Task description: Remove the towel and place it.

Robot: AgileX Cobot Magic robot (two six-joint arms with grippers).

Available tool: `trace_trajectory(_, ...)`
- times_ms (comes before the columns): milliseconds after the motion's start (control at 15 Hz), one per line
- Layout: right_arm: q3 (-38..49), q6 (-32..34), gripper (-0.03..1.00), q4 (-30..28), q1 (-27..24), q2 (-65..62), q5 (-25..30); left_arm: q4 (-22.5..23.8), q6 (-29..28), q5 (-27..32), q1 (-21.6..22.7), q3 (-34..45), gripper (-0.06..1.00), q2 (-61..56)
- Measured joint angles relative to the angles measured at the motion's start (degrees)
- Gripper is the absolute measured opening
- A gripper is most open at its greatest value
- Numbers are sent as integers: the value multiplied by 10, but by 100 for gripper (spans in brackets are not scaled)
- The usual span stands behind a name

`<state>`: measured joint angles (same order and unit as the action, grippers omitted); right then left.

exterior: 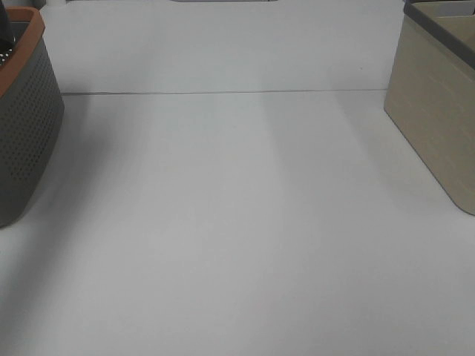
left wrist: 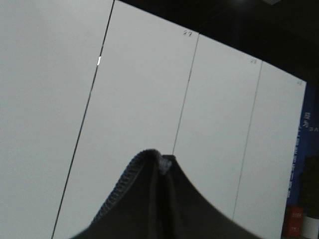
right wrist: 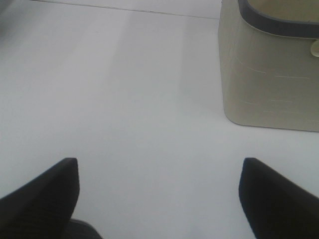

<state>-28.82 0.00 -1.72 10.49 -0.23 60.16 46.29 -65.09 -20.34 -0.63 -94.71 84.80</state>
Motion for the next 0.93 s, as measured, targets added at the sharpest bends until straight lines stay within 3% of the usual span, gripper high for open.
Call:
trace_trajectory(133, 0, 0, 85, 0, 0, 0, 0, 0, 0, 7, -26, -26, 0, 3)
trace_trajectory(200, 0, 0, 85, 0, 0, 0, 0, 5, -23, -9, -54, -49, 0, 23)
trace_trajectory(333, 0, 0, 85, 0, 0, 0, 0, 53, -103, -52, -66, -62, 0, 52)
trace_trajectory(600, 0, 0, 85, 0, 0, 0, 0, 298, -342, -172, -66, -84, 0, 109)
trace_trajectory(667, 0, 0, 85, 0, 0, 0, 0, 322, -365, -184, -66, -85, 0, 116)
trace_trajectory(800, 0, 0, 85, 0, 0, 0, 0, 415, -421, -242, -67, -88, 0, 138)
trace_trajectory(933, 0, 0, 85, 0, 0, 0, 0, 464, -435, -318, -68, -89, 0, 158)
